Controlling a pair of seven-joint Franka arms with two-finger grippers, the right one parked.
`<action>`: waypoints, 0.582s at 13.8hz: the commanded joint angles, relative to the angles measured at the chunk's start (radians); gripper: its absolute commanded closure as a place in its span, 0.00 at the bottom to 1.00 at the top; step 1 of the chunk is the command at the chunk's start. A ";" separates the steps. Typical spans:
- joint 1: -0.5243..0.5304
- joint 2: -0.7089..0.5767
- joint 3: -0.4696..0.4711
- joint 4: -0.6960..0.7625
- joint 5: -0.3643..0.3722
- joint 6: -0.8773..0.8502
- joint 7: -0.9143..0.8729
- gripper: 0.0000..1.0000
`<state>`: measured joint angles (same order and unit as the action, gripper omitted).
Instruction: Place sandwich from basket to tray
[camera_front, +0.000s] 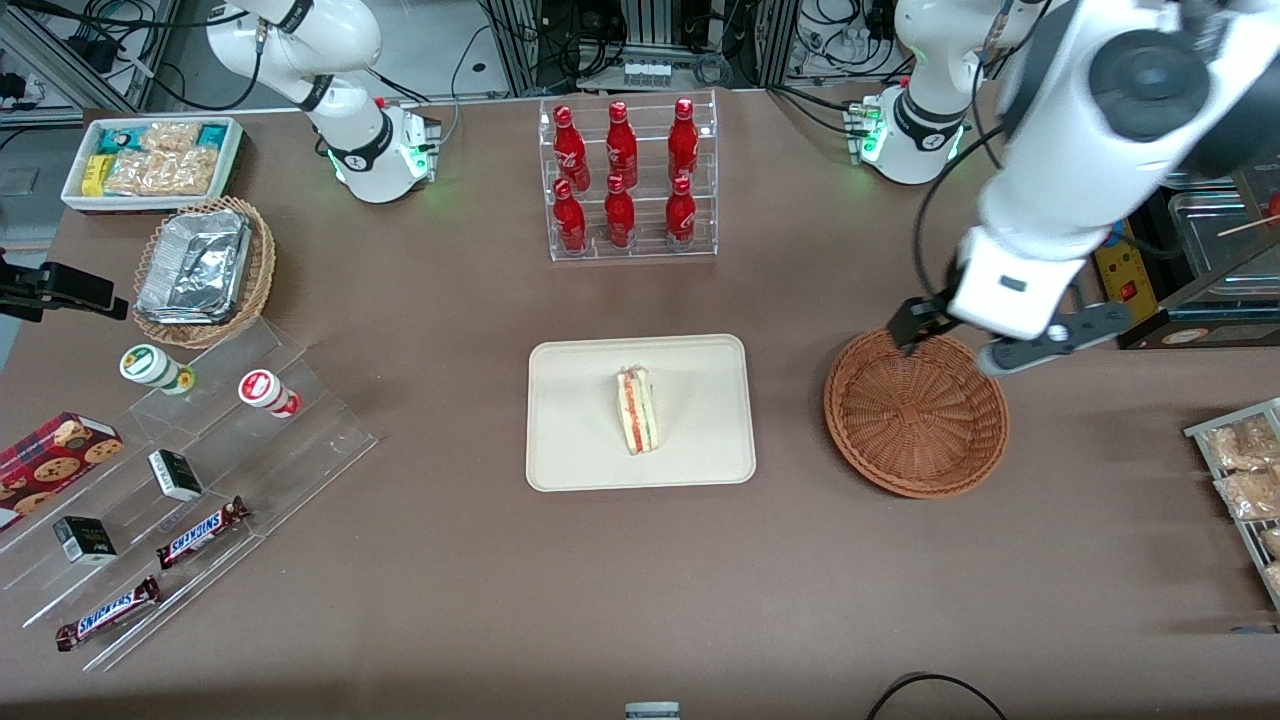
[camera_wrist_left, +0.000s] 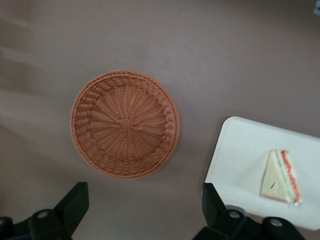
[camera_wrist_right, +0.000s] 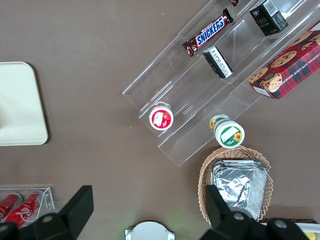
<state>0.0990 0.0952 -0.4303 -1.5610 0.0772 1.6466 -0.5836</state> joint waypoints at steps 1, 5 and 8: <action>0.097 -0.144 -0.004 -0.144 -0.069 -0.001 0.215 0.00; 0.009 -0.236 0.195 -0.231 -0.111 -0.013 0.473 0.00; -0.127 -0.255 0.384 -0.229 -0.109 -0.031 0.551 0.00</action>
<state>0.0298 -0.1191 -0.1161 -1.7624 -0.0160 1.6272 -0.0793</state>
